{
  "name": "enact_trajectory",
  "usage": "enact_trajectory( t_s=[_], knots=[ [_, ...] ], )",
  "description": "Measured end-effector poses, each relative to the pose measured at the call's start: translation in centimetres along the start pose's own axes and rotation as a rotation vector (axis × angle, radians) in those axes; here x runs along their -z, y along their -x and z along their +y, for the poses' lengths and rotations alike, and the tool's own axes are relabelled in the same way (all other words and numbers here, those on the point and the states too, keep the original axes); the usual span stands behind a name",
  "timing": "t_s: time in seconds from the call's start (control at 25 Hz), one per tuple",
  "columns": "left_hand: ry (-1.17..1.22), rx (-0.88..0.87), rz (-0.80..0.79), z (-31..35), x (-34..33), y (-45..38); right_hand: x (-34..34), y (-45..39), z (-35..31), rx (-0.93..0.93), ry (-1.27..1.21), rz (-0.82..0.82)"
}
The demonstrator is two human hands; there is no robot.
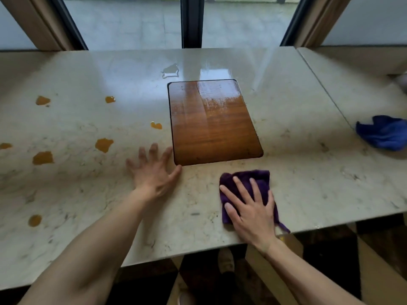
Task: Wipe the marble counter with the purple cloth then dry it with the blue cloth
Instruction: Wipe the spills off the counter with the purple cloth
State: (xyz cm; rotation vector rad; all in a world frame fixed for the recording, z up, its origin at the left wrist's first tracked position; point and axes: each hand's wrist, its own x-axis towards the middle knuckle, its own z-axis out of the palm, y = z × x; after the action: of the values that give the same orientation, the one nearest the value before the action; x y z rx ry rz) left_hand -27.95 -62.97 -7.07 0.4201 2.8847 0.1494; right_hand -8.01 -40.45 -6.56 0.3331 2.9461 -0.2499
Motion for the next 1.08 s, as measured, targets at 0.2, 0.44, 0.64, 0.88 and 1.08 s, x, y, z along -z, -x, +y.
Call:
enact_trajectory(
  t_s=[0.2, 0.44, 0.64, 0.88, 1.08],
  knots=[
    [-0.029, -0.030, -0.028, -0.3, -0.1, 0.6, -2.8, 9.4, -3.4, 0.029, 0.038, 0.065],
    [-0.035, -0.071, 0.007, -1.1, 0.1, -0.3, -2.9, 3.5, -7.2, 0.024, 0.062, 0.060],
    [-0.081, -0.030, 0.097, -3.2, 1.4, -5.1, -1.3, -6.9, -8.1, -0.018, 0.033, 0.031],
    [-0.042, -0.021, 0.263, -7.0, 3.5, -14.4, 1.5, -22.3, -7.1, -0.081, 0.020, 0.095],
    [-0.032, -0.152, 0.182, -7.2, 4.7, -23.4, 4.5, -35.5, -5.6, -0.108, -0.008, 0.058]
  ],
)
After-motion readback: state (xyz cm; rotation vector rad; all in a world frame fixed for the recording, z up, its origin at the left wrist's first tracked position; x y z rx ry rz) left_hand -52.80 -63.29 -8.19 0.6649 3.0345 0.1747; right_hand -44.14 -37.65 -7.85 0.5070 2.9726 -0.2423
